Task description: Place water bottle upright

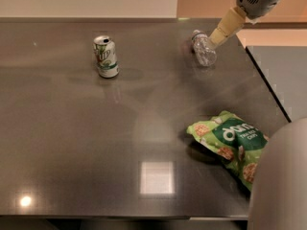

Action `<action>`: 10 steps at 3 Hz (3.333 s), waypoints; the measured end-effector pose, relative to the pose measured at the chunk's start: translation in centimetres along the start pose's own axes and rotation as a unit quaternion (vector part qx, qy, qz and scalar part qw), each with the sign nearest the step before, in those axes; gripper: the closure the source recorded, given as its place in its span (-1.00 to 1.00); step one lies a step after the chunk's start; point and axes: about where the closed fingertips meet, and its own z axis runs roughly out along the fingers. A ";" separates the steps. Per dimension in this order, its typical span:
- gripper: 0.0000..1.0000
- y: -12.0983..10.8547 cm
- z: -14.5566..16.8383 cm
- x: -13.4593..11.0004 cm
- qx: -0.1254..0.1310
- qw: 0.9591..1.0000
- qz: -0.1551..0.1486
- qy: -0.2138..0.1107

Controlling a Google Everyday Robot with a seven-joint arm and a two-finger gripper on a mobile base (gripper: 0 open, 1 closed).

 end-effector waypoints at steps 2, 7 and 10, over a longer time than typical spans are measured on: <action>-1.00 -1.8 2.0 -2.2 0.016 0.994 0.107 0.002; -1.00 -3.3 5.6 -5.6 0.096 0.989 0.091 -0.066; -1.00 -5.6 9.2 -5.7 0.099 0.985 0.117 -0.076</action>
Offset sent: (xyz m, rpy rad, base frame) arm 0.0464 0.0055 -0.0040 0.0592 0.0721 -0.3156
